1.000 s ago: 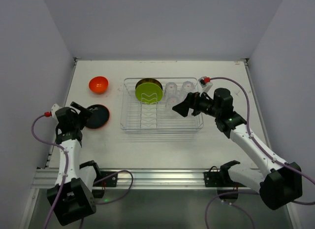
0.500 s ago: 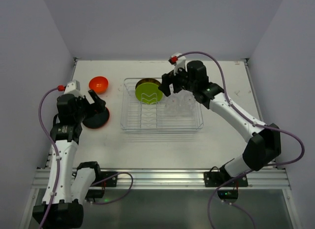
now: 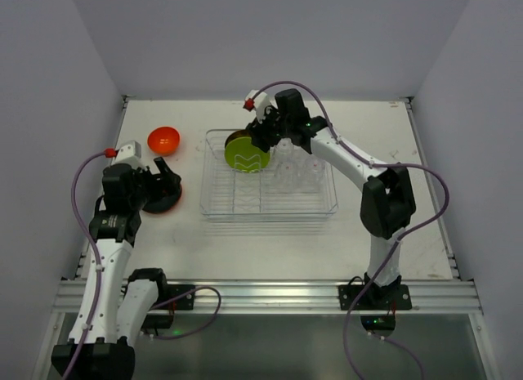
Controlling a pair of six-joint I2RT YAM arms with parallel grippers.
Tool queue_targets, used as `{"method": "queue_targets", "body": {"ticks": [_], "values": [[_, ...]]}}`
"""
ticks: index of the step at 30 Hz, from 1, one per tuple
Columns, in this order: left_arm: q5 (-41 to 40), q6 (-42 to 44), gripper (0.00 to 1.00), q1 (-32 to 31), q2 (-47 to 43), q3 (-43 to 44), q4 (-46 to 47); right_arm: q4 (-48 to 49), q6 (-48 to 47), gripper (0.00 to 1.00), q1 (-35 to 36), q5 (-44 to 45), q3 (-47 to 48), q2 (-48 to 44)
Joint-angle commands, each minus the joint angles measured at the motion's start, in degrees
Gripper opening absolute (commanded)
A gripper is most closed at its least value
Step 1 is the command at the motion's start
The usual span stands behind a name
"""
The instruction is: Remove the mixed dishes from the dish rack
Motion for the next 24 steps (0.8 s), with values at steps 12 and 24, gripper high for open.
{"method": "queue_targets", "body": {"ticks": [12, 24], "values": [[1.52, 2.20, 1.00, -0.61, 1.36, -0.03, 2.05, -2.44, -5.14, 0.58, 0.10, -7.41, 7.57, 8.21], [1.69, 2.29, 1.00, -0.87, 1.36, 0.06, 1.96, -5.25, -9.27, 0.11, 0.27, -11.71, 7.41, 8.75]]}}
